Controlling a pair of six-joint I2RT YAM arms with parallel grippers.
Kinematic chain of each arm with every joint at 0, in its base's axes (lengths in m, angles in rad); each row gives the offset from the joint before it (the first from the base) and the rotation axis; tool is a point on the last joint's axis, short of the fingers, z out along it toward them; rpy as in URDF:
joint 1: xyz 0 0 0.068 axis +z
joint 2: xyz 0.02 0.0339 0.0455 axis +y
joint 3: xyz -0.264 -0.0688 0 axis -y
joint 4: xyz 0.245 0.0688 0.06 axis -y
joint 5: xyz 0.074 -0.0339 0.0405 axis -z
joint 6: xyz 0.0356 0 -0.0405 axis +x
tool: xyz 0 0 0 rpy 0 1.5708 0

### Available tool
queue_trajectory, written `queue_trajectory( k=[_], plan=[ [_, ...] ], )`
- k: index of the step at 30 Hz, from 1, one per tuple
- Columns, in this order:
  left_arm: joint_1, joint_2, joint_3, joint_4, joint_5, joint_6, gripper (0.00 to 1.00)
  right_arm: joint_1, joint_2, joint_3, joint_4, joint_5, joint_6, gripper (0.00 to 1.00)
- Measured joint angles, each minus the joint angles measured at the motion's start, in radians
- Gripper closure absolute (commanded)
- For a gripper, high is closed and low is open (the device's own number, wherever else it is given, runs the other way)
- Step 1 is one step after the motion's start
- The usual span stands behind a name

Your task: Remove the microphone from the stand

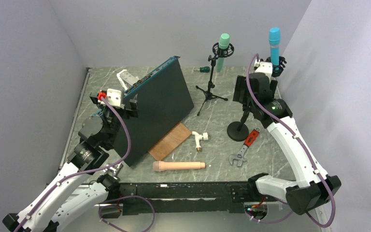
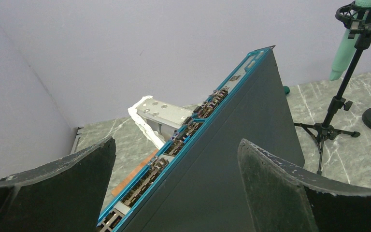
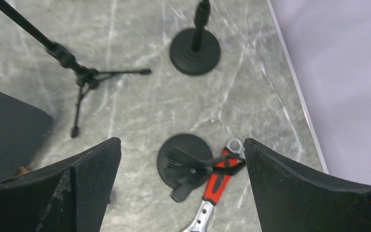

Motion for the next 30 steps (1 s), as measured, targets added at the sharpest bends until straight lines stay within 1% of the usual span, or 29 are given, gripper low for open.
queue_trajectory(
  k=[5, 10, 13, 20, 23, 27, 30],
  plan=[
    [0.0, 0.0, 0.0, 0.0, 0.002, -0.001, 0.01, 0.0, 0.071, 0.117, 0.027, -0.052, -0.008, 0.0],
    [0.0, 0.0, 0.0, 0.0, 0.013, -0.011, 0.01, 0.0, 0.166, 0.21, 0.116, -0.127, -0.007, 0.0],
    [0.0, 0.0, 0.0, 0.0, 0.019, -0.018, 0.01, 0.0, 0.249, 0.312, 0.148, -0.159, -0.008, 0.0],
    [0.0, 0.008, 0.0, 0.0, 0.023, -0.027, 0.01, 0.0, 0.475, 0.58, 0.207, -0.143, -0.04, 0.01],
    [0.0, 0.012, 0.0, 0.0, 0.038, -0.042, 0.01, 0.0, 0.55, 0.651, 0.233, -0.132, -0.063, 0.01],
    [0.0, 0.008, 0.0, -0.001, 0.074, -0.06, 0.01, 0.0, 0.622, 0.692, 0.274, -0.124, -0.098, 0.07],
    [0.0, -0.01, 0.0, -0.001, 0.089, -0.072, 0.01, 0.0, 0.655, 0.695, 0.305, -0.123, -0.123, 0.23]
  ],
)
